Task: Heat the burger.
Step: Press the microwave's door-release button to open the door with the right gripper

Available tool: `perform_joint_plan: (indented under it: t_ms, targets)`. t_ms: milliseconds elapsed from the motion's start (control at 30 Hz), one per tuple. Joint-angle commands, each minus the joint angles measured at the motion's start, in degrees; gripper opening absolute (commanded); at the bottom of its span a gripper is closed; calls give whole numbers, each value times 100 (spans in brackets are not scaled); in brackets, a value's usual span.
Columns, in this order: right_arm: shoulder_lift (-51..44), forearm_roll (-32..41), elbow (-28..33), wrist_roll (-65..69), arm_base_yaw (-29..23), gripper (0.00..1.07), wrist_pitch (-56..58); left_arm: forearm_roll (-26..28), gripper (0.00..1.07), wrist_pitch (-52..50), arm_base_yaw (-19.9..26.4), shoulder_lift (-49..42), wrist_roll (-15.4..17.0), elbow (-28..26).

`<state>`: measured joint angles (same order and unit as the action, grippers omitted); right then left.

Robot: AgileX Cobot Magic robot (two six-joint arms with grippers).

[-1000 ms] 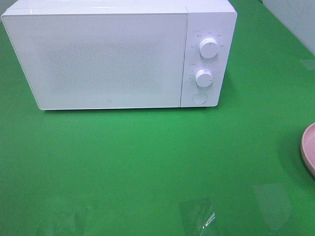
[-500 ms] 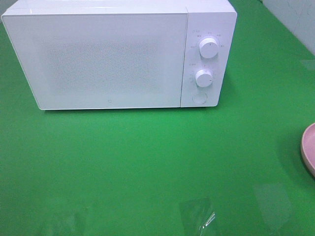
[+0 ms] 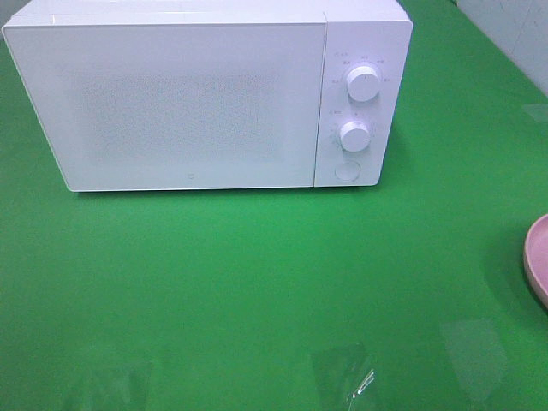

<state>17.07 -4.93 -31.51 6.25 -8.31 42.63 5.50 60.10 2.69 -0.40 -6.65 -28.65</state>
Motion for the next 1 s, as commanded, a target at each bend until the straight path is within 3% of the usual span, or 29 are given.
perform_joint_plan:
  t_ms: [33, 1000]
  targets:
    - [275, -63, 6, 11, 17, 76, -504, 52, 98, -74, 17, -126, -11, 23]
    - [2624, -258, 6, 11, 17, 76, -3541, 52, 98, -74, 17, -126, -11, 23]
